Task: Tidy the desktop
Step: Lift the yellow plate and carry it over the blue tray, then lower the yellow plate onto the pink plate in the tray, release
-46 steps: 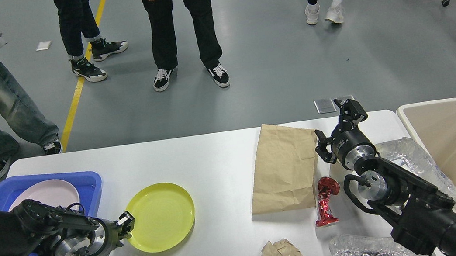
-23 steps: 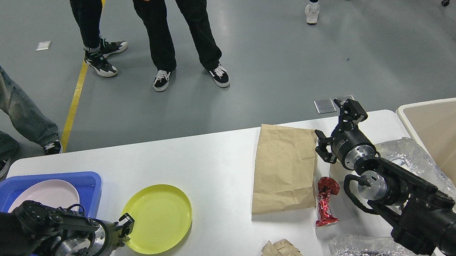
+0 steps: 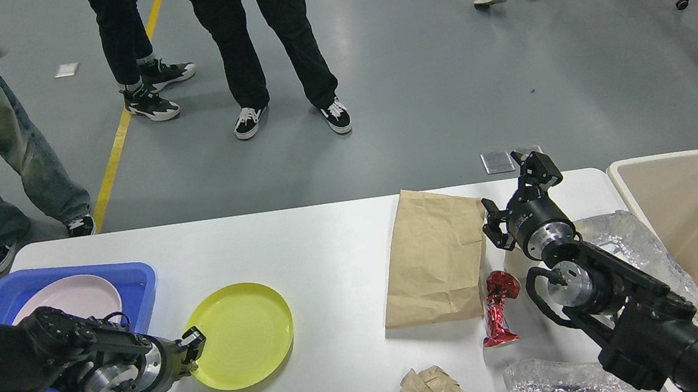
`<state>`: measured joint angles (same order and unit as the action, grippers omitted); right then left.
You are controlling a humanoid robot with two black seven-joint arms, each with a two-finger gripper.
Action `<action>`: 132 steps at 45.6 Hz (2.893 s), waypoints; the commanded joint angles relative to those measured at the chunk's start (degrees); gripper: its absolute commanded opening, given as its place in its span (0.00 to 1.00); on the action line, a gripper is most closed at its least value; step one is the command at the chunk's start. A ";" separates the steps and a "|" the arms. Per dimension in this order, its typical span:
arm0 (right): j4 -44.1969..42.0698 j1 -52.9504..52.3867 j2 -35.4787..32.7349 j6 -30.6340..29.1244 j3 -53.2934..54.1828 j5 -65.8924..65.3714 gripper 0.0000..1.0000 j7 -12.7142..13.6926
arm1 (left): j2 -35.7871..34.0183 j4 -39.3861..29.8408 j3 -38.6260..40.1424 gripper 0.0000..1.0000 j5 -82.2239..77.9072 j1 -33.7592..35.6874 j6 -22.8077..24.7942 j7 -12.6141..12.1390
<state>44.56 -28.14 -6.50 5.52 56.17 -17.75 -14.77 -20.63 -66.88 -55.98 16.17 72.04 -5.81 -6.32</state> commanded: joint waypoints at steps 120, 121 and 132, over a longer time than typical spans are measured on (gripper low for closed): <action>0.00 0.01 -0.09 0.01 0.00 0.00 1.00 0.00 | -21.11 12.65 -11.26 0.02 -7.56 2.67 13.55 1.75; 0.00 0.01 -0.09 0.01 0.00 0.00 1.00 0.00 | -21.11 12.92 -10.73 0.02 -7.65 2.06 13.37 1.75; 0.00 0.01 -0.09 -0.07 0.00 0.00 1.00 0.00 | -21.03 14.32 -9.14 0.03 -7.65 0.38 12.23 1.66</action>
<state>44.56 -28.13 -6.58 5.51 56.17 -17.75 -14.76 -41.73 -52.84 -65.51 8.56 72.76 7.10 -4.57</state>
